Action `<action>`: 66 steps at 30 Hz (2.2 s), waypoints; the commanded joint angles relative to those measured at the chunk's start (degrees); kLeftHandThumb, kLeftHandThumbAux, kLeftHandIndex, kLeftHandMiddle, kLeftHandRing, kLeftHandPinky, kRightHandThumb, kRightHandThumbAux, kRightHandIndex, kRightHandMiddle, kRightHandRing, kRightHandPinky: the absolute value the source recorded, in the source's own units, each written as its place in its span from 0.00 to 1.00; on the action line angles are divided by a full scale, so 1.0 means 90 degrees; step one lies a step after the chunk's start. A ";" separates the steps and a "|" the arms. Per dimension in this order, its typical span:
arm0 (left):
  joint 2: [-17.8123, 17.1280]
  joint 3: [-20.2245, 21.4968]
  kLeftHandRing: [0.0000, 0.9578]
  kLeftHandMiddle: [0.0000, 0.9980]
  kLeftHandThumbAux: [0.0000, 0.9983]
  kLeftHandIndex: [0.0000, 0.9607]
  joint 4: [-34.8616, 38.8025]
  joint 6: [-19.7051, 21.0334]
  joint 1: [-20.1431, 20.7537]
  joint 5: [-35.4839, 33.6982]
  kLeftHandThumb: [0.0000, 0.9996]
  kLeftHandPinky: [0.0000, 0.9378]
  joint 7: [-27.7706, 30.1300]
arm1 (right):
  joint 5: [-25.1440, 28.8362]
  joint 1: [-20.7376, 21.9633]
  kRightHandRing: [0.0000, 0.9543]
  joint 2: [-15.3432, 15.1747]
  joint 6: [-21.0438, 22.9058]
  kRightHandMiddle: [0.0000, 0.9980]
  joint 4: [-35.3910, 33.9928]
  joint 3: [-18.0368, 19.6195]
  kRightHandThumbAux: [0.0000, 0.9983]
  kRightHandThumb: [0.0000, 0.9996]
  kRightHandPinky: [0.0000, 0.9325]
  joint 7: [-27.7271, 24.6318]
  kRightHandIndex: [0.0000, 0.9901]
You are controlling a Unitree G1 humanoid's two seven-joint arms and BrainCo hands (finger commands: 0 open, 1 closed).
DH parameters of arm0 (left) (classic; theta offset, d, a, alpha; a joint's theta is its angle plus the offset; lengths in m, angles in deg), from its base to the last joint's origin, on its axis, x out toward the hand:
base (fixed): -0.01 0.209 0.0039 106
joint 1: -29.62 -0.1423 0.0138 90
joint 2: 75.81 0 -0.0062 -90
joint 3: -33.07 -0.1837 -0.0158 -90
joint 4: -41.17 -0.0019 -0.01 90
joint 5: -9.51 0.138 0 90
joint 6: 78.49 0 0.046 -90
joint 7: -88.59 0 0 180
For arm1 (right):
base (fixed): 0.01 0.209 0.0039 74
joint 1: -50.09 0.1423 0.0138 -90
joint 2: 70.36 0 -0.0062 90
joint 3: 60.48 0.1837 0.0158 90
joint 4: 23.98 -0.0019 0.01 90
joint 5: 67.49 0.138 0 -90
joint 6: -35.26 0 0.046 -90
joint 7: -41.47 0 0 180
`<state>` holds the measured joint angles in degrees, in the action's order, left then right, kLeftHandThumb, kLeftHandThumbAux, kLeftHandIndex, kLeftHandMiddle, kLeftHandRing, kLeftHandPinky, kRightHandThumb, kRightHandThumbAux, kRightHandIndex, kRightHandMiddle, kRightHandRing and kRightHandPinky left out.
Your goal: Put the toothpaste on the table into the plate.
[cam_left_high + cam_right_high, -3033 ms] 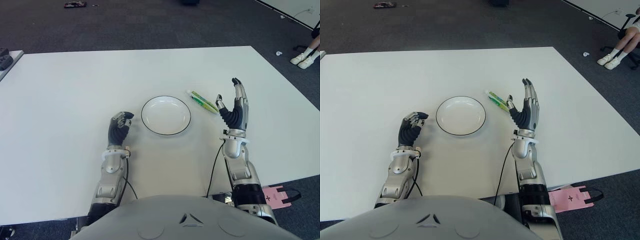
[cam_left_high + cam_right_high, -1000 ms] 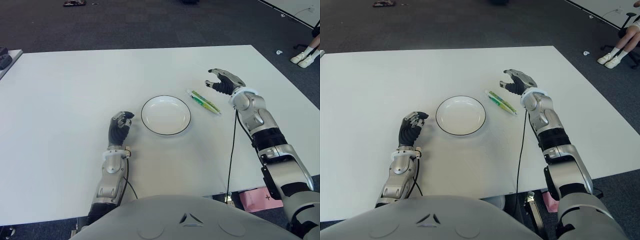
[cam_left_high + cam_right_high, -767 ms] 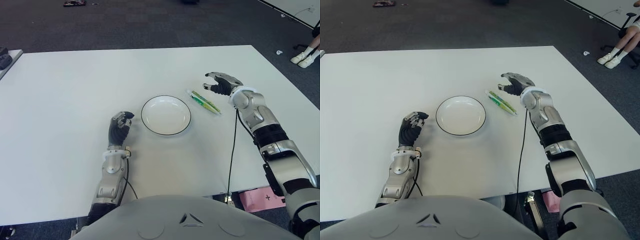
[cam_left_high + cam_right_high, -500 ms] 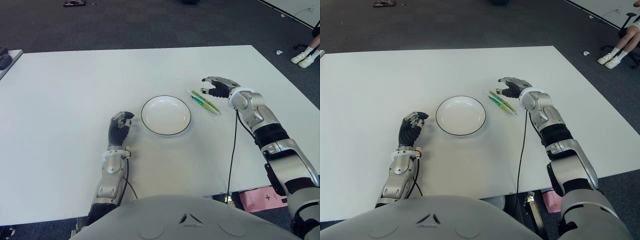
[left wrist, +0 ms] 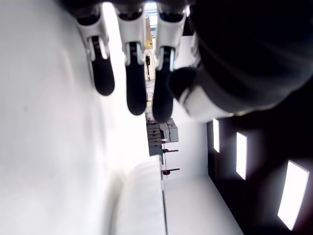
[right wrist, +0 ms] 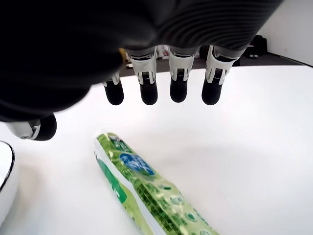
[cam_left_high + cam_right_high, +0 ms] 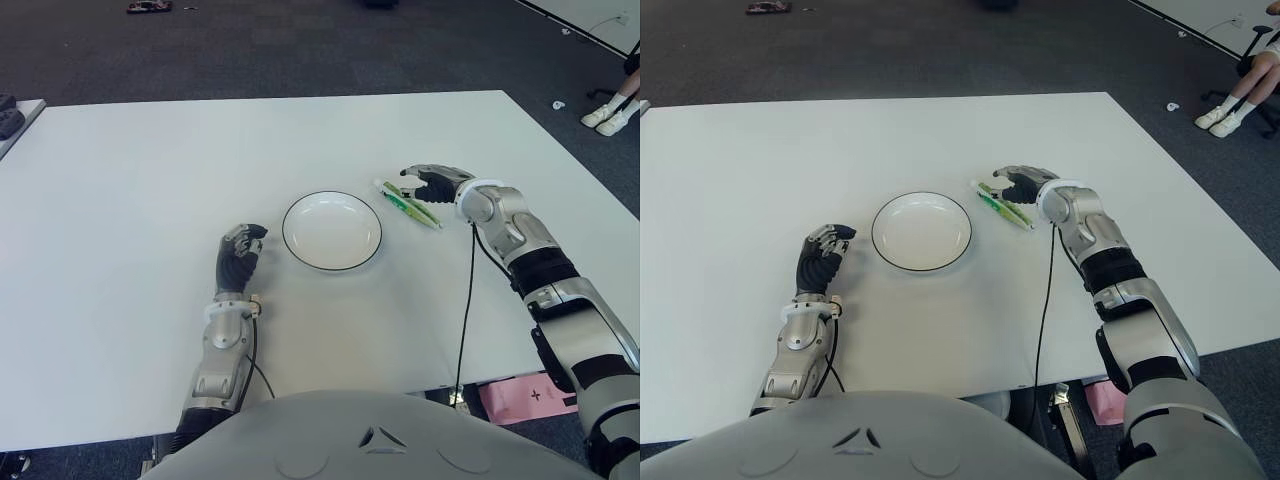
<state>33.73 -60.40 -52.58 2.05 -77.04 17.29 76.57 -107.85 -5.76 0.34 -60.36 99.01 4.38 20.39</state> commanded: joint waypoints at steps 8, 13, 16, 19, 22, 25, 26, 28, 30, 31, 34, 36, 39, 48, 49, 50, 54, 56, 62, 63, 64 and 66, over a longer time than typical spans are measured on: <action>0.0160 -0.0010 0.38 0.41 0.72 0.43 -0.0199 0.0109 -0.0117 -0.0014 0.71 0.31 -0.0076 | -0.0092 0.0053 0.00 0.0057 -0.0114 0.00 0.0254 -0.0248 0.21 0.51 0.00 -0.0156 0.00; 0.0148 0.0006 0.38 0.41 0.72 0.43 -0.0217 0.0091 -0.0106 -0.0029 0.71 0.31 -0.0063 | -0.0124 -0.0001 0.00 0.0092 -0.0242 0.00 0.0508 -0.0325 0.21 0.51 0.00 -0.0002 0.00; 0.0146 0.0016 0.38 0.41 0.72 0.43 -0.0214 0.0090 -0.0101 -0.0039 0.71 0.30 -0.0056 | -0.0130 0.0011 0.00 0.0109 -0.0304 0.00 0.0630 -0.0361 0.20 0.50 0.00 0.0059 0.00; 0.0146 0.0024 0.38 0.42 0.72 0.43 -0.0200 0.0102 -0.0098 -0.0047 0.71 0.28 -0.0053 | -0.0131 0.0028 0.00 0.0150 -0.0317 0.00 0.0790 -0.0401 0.20 0.50 0.00 0.0117 0.00; 0.0141 0.0026 0.37 0.42 0.72 0.43 -0.0187 0.0106 -0.0105 -0.0041 0.71 0.27 -0.0060 | -0.0139 0.0039 0.00 0.0192 -0.0276 0.00 0.0908 -0.0439 0.20 0.51 0.00 0.0153 0.00; 0.0137 0.0027 0.37 0.42 0.72 0.43 -0.0174 0.0111 -0.0114 -0.0033 0.71 0.27 -0.0067 | -0.0138 0.0026 0.00 0.0225 -0.0229 0.00 0.0972 -0.0460 0.20 0.52 0.00 0.0195 0.00; 0.0135 0.0028 0.37 0.42 0.72 0.43 -0.0171 0.0111 -0.0117 -0.0032 0.71 0.27 -0.0066 | -0.0138 0.0021 0.00 0.0233 -0.0219 0.00 0.0986 -0.0465 0.20 0.52 0.00 0.0205 0.00; 0.0130 0.0029 0.37 0.42 0.72 0.43 -0.0162 0.0118 -0.0123 -0.0027 0.71 0.27 -0.0068 | -0.0138 -0.0003 0.00 0.0262 -0.0179 0.00 0.1031 -0.0473 0.20 0.52 0.00 0.0238 0.00; 0.0127 0.0035 0.37 0.42 0.72 0.43 -0.0167 0.0108 -0.0124 -0.0025 0.71 0.27 -0.0072 | -0.0126 0.0022 0.00 0.0296 -0.0176 0.00 0.1144 -0.0479 0.19 0.52 0.00 0.0267 0.00; 0.0125 0.0038 0.37 0.42 0.72 0.43 -0.0168 0.0104 -0.0126 -0.0026 0.71 0.29 -0.0072 | -0.0121 0.0033 0.00 0.0307 -0.0177 0.00 0.1181 -0.0481 0.19 0.52 0.00 0.0277 0.00; 0.0119 0.0053 0.38 0.42 0.72 0.43 -0.0165 0.0100 -0.0137 -0.0044 0.71 0.32 -0.0062 | -0.0109 0.0040 0.00 0.0349 -0.0172 0.00 0.1294 -0.0482 0.18 0.51 0.00 0.0317 0.00; 0.0117 0.0060 0.38 0.41 0.72 0.43 -0.0164 0.0097 -0.0143 -0.0052 0.71 0.33 -0.0058 | -0.0101 0.0046 0.00 0.0375 -0.0171 0.00 0.1368 -0.0483 0.17 0.50 0.00 0.0345 0.00; 0.0108 0.0076 0.38 0.41 0.72 0.43 -0.0166 0.0100 -0.0149 -0.0067 0.71 0.34 -0.0048 | -0.0112 0.0131 0.00 0.0460 -0.0168 0.00 0.1669 -0.0503 0.17 0.50 0.00 0.0447 0.00; 0.0098 0.0109 0.38 0.40 0.72 0.43 -0.0175 0.0051 -0.0180 -0.0123 0.71 0.32 -0.0026 | -0.0180 0.0388 0.00 0.0818 -0.0213 0.00 0.2813 -0.0647 0.17 0.51 0.00 0.1111 0.00; 0.0096 0.0114 0.38 0.40 0.72 0.43 -0.0178 0.0041 -0.0185 -0.0135 0.71 0.33 -0.0018 | -0.0199 0.0422 0.00 0.0882 -0.0222 0.00 0.3001 -0.0677 0.18 0.51 0.00 0.1239 0.00; 0.0092 0.0123 0.38 0.40 0.72 0.43 -0.0185 0.0026 -0.0189 -0.0152 0.71 0.33 -0.0007 | -0.0225 0.0458 0.00 0.0974 -0.0218 0.00 0.3253 -0.0716 0.18 0.51 0.00 0.1420 0.00; 0.0082 0.0127 0.37 0.40 0.72 0.43 -0.0189 -0.0010 -0.0205 -0.0178 0.71 0.33 0.0002 | -0.0171 0.0529 0.00 0.1008 -0.0133 0.00 0.3309 -0.0731 0.19 0.52 0.00 0.1543 0.00; 0.0080 0.0125 0.37 0.40 0.72 0.43 -0.0189 -0.0023 -0.0210 -0.0177 0.71 0.32 -0.0001 | -0.0161 0.0559 0.00 0.1061 -0.0078 0.00 0.3396 -0.0730 0.19 0.52 0.01 0.1636 0.00; 0.0073 0.0130 0.38 0.41 0.72 0.43 -0.0183 -0.0074 -0.0239 -0.0165 0.71 0.34 -0.0002 | -0.0129 0.0616 0.00 0.1260 0.0116 0.00 0.3772 -0.0704 0.21 0.52 0.07 0.2042 0.00; 0.0072 0.0131 0.38 0.41 0.72 0.43 -0.0182 -0.0078 -0.0242 -0.0165 0.71 0.34 -0.0001 | -0.0123 0.0622 0.00 0.1272 0.0128 0.00 0.3804 -0.0701 0.21 0.53 0.08 0.2080 0.00; 0.0069 0.0135 0.38 0.41 0.72 0.43 -0.0184 -0.0084 -0.0243 -0.0169 0.71 0.35 0.0002 | -0.0130 0.0643 0.00 0.1342 0.0139 0.00 0.3963 -0.0708 0.21 0.53 0.09 0.2212 0.00; 0.0064 0.0141 0.38 0.41 0.72 0.44 -0.0186 -0.0094 -0.0247 -0.0176 0.71 0.35 0.0007 | -0.0133 0.0671 0.00 0.1435 0.0160 0.00 0.4161 -0.0711 0.22 0.53 0.11 0.2400 0.00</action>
<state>33.69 -59.46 -52.87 -0.13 -77.96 16.12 76.57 -108.71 1.69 11.37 -61.14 132.42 -1.30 41.79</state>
